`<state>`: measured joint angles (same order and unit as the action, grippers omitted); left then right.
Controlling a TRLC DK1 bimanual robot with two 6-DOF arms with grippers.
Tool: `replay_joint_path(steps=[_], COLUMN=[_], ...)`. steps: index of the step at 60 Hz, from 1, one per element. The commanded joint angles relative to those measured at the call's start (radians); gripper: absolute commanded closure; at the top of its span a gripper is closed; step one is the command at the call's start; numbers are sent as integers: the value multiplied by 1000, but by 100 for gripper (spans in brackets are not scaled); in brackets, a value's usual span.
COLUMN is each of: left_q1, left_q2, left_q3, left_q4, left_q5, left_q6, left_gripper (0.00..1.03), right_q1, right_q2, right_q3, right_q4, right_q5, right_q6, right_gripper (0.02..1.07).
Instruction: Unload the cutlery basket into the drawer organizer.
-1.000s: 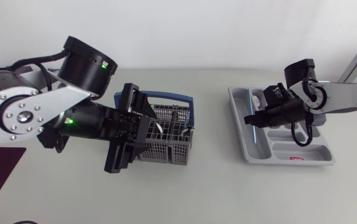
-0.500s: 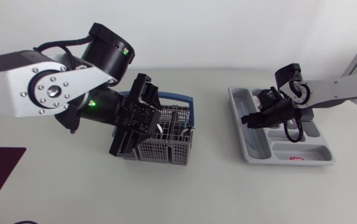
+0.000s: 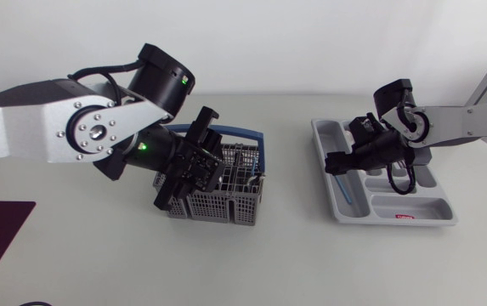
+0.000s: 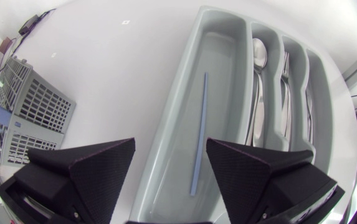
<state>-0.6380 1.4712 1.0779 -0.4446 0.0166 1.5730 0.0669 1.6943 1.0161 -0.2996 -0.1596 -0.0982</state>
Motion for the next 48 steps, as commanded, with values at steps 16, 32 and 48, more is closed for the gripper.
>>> replay_joint_path(steps=[16,32,48], left_q1=[15,21,24], left_q2=[43,95,80], left_q3=[-68,-70,-78], left_q4=[49,103,127], left_q5=[-6,-37,-41], left_q6=[104,128,154], left_gripper=[66,70,75], right_q1=[14,8,10], right_q2=[-28,-42,-53], right_q3=[-56,-77,-94], right_q4=[1,11,24], right_q5=[-9,-31,-29], right_q6=[-6,-15,-20], right_gripper=[21,21,21])
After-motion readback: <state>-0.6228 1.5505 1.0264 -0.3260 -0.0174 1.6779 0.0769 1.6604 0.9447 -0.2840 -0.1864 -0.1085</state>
